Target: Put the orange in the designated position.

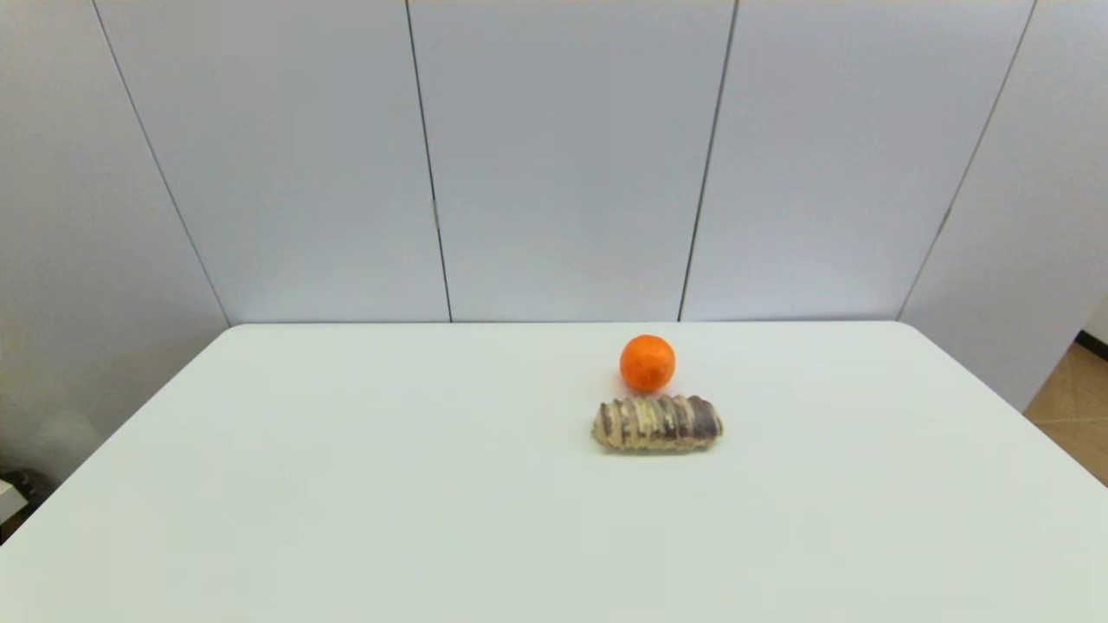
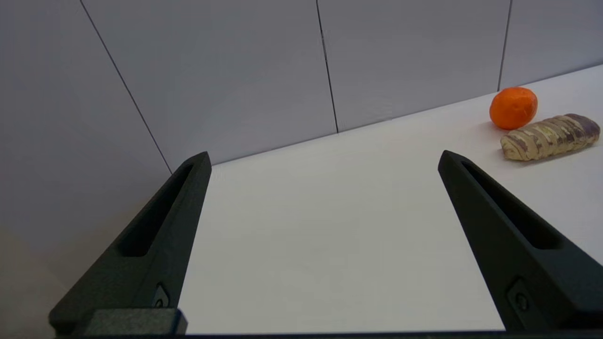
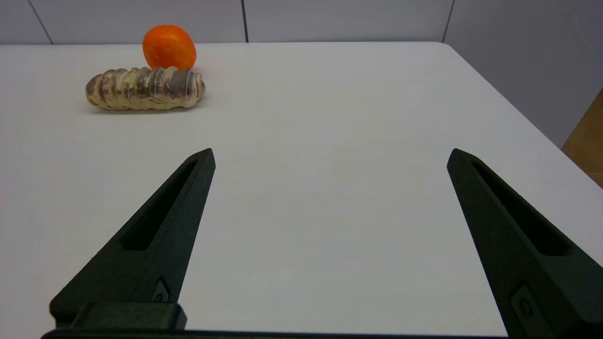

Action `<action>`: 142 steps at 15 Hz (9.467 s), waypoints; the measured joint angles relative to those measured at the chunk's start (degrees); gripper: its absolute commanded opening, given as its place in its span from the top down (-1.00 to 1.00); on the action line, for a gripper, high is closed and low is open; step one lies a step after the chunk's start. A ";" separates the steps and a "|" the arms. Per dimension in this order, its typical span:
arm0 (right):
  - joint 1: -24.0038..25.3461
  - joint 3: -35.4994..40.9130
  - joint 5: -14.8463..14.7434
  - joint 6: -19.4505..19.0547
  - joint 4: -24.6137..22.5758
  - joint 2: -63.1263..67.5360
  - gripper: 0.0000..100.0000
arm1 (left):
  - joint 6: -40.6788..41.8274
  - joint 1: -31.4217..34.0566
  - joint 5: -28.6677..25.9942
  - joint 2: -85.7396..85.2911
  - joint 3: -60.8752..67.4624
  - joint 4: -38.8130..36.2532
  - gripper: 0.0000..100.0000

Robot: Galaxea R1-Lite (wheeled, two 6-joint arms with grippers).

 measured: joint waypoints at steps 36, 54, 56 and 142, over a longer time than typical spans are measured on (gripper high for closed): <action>0.00 0.00 0.00 0.00 0.02 0.00 -1.00 | -5.99 5.10 0.00 -15.02 21.02 0.59 -1.00; 0.00 0.00 0.02 0.00 0.00 0.00 -1.00 | -8.08 5.12 3.54 -16.52 23.30 0.77 -1.00; 0.00 0.00 0.02 0.00 0.00 0.00 -1.00 | -8.30 5.13 3.62 -16.52 23.30 0.77 -1.00; 0.00 0.00 -0.46 1.01 0.00 0.00 -1.00 | -14.19 5.10 5.81 -16.59 23.32 0.69 -1.00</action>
